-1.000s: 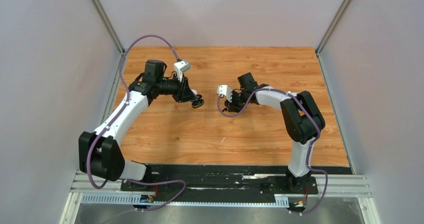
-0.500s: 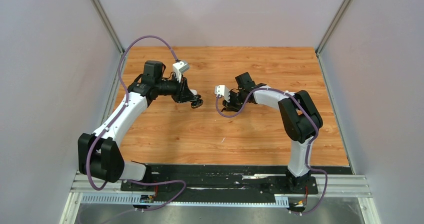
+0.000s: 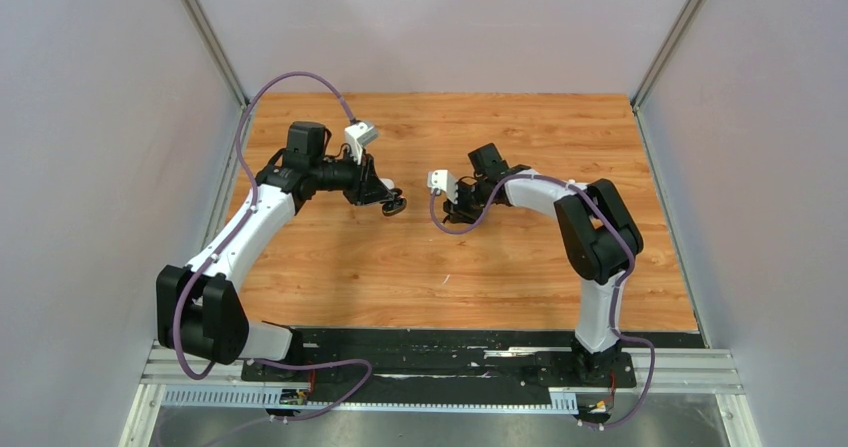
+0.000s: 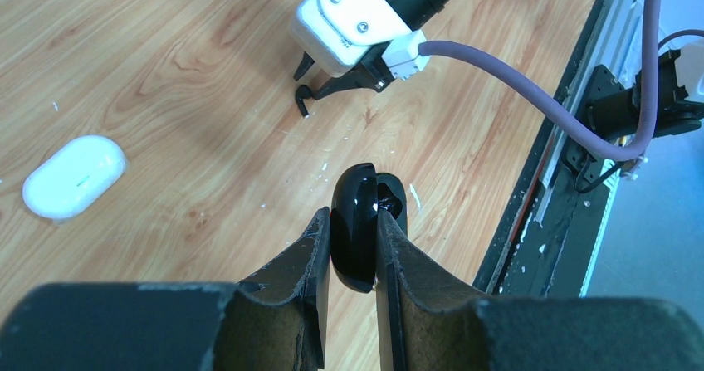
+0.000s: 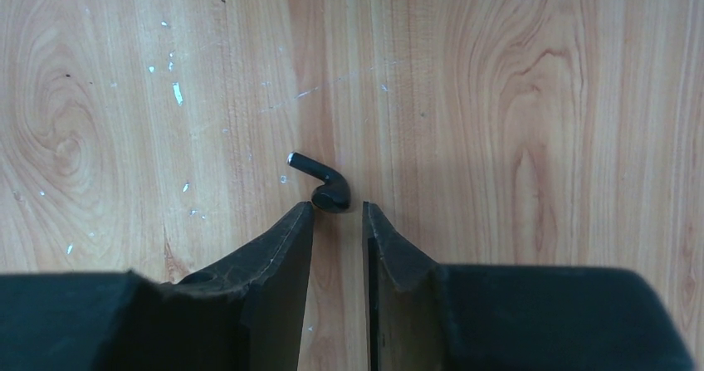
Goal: Insert the wireless bluetooth earbuds into the charging case
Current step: Pick up the earbud from the center of the board.
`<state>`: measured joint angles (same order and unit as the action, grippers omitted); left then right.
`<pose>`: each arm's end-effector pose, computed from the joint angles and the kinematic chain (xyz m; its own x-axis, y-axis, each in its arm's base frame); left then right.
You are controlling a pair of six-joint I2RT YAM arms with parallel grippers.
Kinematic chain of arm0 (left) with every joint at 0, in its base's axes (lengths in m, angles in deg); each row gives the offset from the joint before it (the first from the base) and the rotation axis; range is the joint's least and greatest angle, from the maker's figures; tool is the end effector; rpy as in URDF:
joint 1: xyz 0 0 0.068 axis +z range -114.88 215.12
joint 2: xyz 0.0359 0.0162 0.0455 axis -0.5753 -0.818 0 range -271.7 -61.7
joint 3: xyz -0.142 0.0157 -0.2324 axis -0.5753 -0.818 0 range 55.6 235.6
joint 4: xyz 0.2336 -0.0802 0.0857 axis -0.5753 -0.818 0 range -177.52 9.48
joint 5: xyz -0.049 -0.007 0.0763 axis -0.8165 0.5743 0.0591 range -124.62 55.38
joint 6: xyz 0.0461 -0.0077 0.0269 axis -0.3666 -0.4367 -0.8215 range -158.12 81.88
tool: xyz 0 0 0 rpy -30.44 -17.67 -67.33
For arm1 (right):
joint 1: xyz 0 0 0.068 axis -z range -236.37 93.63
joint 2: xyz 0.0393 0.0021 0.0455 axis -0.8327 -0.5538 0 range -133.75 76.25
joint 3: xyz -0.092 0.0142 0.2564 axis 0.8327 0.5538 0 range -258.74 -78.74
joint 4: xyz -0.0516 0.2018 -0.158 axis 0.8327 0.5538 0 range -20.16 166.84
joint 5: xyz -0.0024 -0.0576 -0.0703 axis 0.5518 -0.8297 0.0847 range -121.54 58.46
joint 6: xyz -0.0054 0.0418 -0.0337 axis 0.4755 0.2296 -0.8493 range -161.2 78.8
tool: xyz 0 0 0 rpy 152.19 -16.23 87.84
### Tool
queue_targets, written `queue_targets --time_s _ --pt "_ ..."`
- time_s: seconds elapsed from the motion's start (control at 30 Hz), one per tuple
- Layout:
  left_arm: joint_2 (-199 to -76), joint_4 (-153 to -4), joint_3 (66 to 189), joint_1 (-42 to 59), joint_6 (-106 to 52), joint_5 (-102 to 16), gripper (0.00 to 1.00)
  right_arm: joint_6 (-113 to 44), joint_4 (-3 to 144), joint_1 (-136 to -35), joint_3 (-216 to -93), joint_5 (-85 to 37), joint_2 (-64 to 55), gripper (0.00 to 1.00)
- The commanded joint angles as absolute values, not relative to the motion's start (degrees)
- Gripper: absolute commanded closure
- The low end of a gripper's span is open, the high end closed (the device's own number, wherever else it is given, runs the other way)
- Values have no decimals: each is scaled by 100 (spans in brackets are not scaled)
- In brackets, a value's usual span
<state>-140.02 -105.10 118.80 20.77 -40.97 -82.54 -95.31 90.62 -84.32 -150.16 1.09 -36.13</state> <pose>0.2784 -0.0986 0.3035 -0.5823 0.1834 -0.7920 0.7492 0.4992 -0.4352 0.3391 0.2017 0.1508 0.0464 -0.7477 -0.6624 -0.9939 0.0315 -0.1052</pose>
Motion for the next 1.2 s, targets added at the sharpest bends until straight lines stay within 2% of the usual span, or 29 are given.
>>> queue_targets --time_s 0.0,0.27,0.43,0.57,0.63,0.73,0.87,1.17 --pt "-13825 -10290 11834 2135 -4051 -8314 100 -9570 9252 -8526 -15108 128 -3740 71" --pt "-13859 -10230 11827 2141 -4010 -8318 100 -9591 9294 -8579 -15151 55 -3792 72" --pt "-13860 -10231 11808 2152 -4009 -8313 100 -9600 9302 -8590 -15151 22 -3810 76" --pt "-13864 -10226 11798 2150 -4005 -8311 100 -9609 9304 -8593 -15109 2 -3789 82" --pt "-13868 -10203 11794 2153 -3999 -8325 100 -9610 9300 -8590 -15086 -24 -3763 90" --pt "-13888 -10158 11792 2150 -3953 -8314 100 -9612 9299 -8590 -15086 -93 -3641 95" --pt "-14009 -10110 11857 2147 -3845 -8073 100 -10001 9333 -8648 -15061 -542 -3151 100" --pt "-14548 -10293 12389 1765 -3729 -7284 100 -11980 9317 -8950 -14468 -1935 -1282 100"
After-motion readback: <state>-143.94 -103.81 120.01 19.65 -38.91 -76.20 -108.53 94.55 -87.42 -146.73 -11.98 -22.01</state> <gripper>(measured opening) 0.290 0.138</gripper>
